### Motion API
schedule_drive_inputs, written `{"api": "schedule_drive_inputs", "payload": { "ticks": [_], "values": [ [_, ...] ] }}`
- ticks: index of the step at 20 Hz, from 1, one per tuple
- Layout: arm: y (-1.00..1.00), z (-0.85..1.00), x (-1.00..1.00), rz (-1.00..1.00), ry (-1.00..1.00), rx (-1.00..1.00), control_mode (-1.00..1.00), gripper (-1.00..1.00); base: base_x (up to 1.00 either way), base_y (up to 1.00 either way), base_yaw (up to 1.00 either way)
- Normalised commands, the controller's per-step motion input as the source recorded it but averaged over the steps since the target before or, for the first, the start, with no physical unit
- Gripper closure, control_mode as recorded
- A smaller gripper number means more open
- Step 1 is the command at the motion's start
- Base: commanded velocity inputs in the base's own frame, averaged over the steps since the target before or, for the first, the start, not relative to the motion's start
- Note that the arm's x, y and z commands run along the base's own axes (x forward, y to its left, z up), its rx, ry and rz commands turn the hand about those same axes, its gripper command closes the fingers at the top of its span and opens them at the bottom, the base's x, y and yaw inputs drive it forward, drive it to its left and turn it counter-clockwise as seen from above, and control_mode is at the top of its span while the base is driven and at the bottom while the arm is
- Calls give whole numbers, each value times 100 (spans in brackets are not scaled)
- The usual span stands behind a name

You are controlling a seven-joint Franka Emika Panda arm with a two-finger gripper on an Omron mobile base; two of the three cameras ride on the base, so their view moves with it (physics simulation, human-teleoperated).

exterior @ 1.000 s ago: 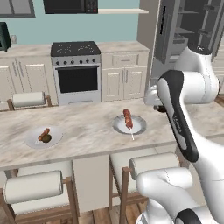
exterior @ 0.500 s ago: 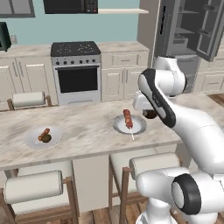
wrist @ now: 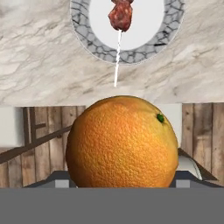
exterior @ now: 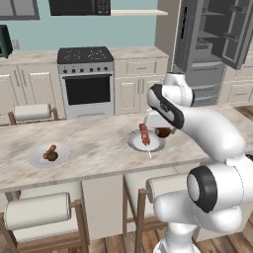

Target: Pick up the kiwi and orange from the fridge and place one fruit on each plate on the dining counter.

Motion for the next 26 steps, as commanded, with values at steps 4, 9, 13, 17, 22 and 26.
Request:
{"api": "schedule_drive_inputs", "payload": {
  "ticks": [4, 9, 13, 17, 22, 26],
  "values": [
    [-8, -36, 35, 0, 0, 0, -100, 100, 0, 0, 0],
    [-9, -37, 38, 0, 1, 0, -100, 100, 0, 0, 0],
    [-18, -24, 40, 0, 5, 0, -100, 100, 0, 0, 0],
    [-21, -22, 48, 0, 11, 0, -100, 100, 0, 0, 0],
    [-5, -37, 56, 0, 12, 0, -100, 100, 0, 0, 0],
    [0, -40, 52, 0, 6, 0, -100, 100, 0, 0, 0]
  ]
}}
